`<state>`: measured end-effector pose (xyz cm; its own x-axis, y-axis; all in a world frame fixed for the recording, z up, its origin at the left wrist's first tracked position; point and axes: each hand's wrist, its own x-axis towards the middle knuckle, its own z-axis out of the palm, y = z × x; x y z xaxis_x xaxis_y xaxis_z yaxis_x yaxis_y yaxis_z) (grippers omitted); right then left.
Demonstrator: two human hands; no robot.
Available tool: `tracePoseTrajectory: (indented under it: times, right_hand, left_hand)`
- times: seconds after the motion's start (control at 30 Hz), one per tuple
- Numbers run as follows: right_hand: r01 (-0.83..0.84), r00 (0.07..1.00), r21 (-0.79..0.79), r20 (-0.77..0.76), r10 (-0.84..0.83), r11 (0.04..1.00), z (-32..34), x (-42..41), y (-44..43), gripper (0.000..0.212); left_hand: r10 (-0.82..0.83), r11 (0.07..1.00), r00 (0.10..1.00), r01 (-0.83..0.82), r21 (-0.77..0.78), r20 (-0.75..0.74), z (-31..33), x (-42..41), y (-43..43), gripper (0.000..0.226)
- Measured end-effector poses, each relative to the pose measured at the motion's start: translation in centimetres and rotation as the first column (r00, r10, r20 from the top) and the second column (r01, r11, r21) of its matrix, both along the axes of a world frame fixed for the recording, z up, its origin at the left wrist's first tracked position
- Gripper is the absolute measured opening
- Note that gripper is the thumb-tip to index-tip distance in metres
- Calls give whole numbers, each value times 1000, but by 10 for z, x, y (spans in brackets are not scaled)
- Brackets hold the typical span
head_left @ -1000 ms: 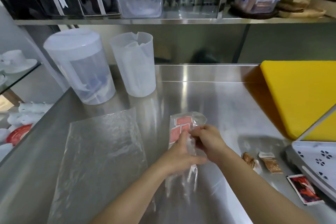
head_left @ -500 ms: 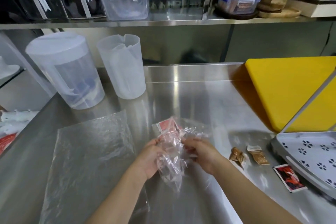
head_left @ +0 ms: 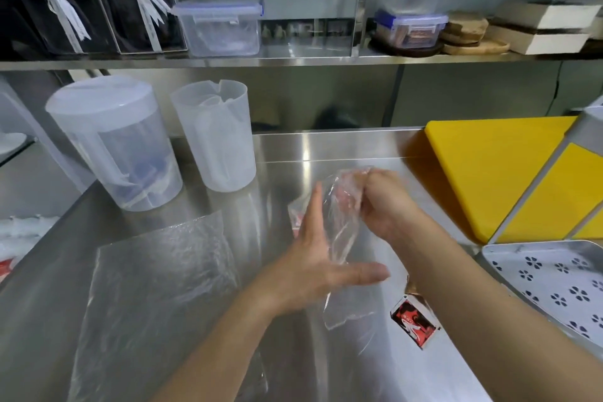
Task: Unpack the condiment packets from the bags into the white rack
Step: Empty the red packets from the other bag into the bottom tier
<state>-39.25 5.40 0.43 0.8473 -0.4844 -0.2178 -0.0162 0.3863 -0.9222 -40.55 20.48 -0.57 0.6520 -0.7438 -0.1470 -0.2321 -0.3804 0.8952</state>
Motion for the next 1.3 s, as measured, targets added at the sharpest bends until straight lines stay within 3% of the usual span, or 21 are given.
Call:
tracePoseTrajectory:
  times: [0.1,0.17,0.2,0.27,0.3,0.37,0.43,0.5,0.53,0.6,0.63,0.7,0.77,0.8,0.83,0.9,0.97,1.0,1.07,1.1,1.3]
  right_hand:
    - [-17,999,-37,48,19,999,16,-1,2,17]
    - [-21,996,-49,89,26,999,22,-4,2,18]
    - [-32,994,-55,98,38,998,24,-6,1,14]
    - [-91,990,-45,100,95,995,26,-9,0,6]
    - [-146,985,-54,89,151,988,25,-12,0,15]
    - [-267,958,-132,74,278,955,22,-18,2,33]
    - [-380,914,-308,16,404,872,17,-24,5,57]
    - [-404,900,-599,-124,419,691,6,-25,10,87]
    - [-353,924,-751,-187,333,559,-3,-21,9,87]
    - [-203,979,-912,-177,103,358,-16,-14,1,45]
    - [-168,985,-931,-171,17,324,-18,-12,-3,23]
    - [-207,974,-940,-223,-30,270,-16,-12,-11,16]
    - [-276,960,-944,-279,9,182,-4,-15,-13,24]
    - [-294,956,-945,-291,44,141,3,-16,-13,25]
    - [-316,948,-943,-309,78,104,11,-16,-12,23]
    - [-354,929,-935,-352,117,3,26,-14,-10,23]
    - [-358,920,-929,-368,137,-91,35,-11,-10,25]
    - [-359,916,-926,-374,149,-117,39,-9,-10,18]
    - [-383,901,-916,-398,172,-115,46,-12,-11,17]
    - [-402,892,-912,-409,191,-78,50,-14,-12,18]
    - [-520,849,-853,-512,128,43,34,-26,-50,16]
  left_hand:
    - [200,954,916,-263,146,347,4,-11,-7,103]
    - [337,871,808,-462,166,483,-1,4,-13,47]
    - [387,869,812,-480,122,436,-1,14,-15,30]
    - [472,881,878,-470,-54,71,4,30,-19,23]
    - [483,850,862,-503,-153,-151,10,36,-22,21]
    - [482,736,765,-618,-276,-428,26,47,-28,22]
    - [422,638,683,-691,-340,-597,43,53,-33,24]
    - [331,540,616,-745,-392,-715,54,58,-38,19]
    - [281,489,587,-768,-413,-759,59,60,-39,20]
    - [224,413,558,-797,-441,-799,66,64,-35,29]
    - [244,402,565,-798,-448,-788,67,67,-33,33]
    - [419,399,612,-788,-470,-670,67,69,-27,54]
    - [751,354,616,-678,-644,-237,64,69,-14,79]
    - [824,431,557,-500,-751,102,62,68,-7,86]
    - [769,594,480,-290,-751,423,62,64,-2,88]
    - [317,928,410,52,-369,855,66,58,3,89]
    - [-133,986,362,140,88,922,66,56,-1,85]
    - [-210,977,304,100,188,929,63,59,-4,74]
    - [-212,975,191,-26,221,958,62,67,-6,32]
    - [-188,976,200,-68,205,962,63,71,-5,18]
    - [-77,977,481,-138,162,873,73,78,7,22]
